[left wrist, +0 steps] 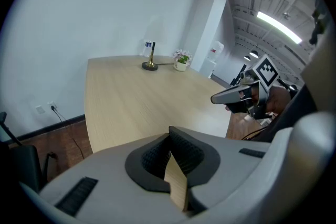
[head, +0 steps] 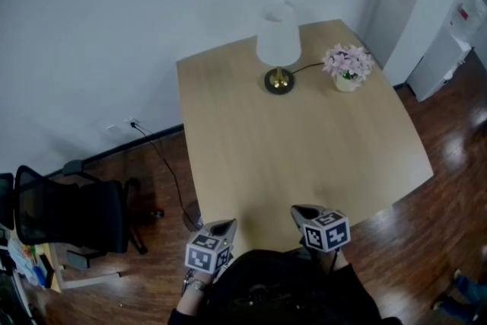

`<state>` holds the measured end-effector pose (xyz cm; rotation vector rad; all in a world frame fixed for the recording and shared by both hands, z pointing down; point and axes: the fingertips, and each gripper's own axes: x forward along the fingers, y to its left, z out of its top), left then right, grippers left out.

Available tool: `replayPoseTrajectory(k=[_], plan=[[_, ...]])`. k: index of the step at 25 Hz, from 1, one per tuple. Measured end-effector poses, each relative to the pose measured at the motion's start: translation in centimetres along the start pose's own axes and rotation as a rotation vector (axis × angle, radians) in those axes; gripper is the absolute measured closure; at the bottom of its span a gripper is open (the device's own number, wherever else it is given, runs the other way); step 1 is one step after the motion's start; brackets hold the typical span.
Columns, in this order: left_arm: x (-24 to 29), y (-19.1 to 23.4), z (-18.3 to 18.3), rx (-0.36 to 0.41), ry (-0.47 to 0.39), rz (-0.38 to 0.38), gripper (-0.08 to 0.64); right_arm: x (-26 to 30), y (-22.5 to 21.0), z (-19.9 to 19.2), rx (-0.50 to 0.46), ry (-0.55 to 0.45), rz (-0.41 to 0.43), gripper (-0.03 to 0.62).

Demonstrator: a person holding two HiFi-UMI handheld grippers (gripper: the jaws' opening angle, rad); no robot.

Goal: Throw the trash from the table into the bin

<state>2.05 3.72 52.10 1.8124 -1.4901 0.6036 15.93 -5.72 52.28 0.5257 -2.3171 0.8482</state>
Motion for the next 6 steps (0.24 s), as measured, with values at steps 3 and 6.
replayPoseTrajectory(k=[3,6], plan=[[-0.16,0.25,-0.2,0.006,0.006,-0.001,0.56,0.28,0.3,-0.14,0.002,0.001,0.001,0.589],[-0.23,0.65,-0.59,0.011,0.01,-0.002,0.56,0.52,0.53,-0.24,0.004,0.002,-0.001,0.59]])
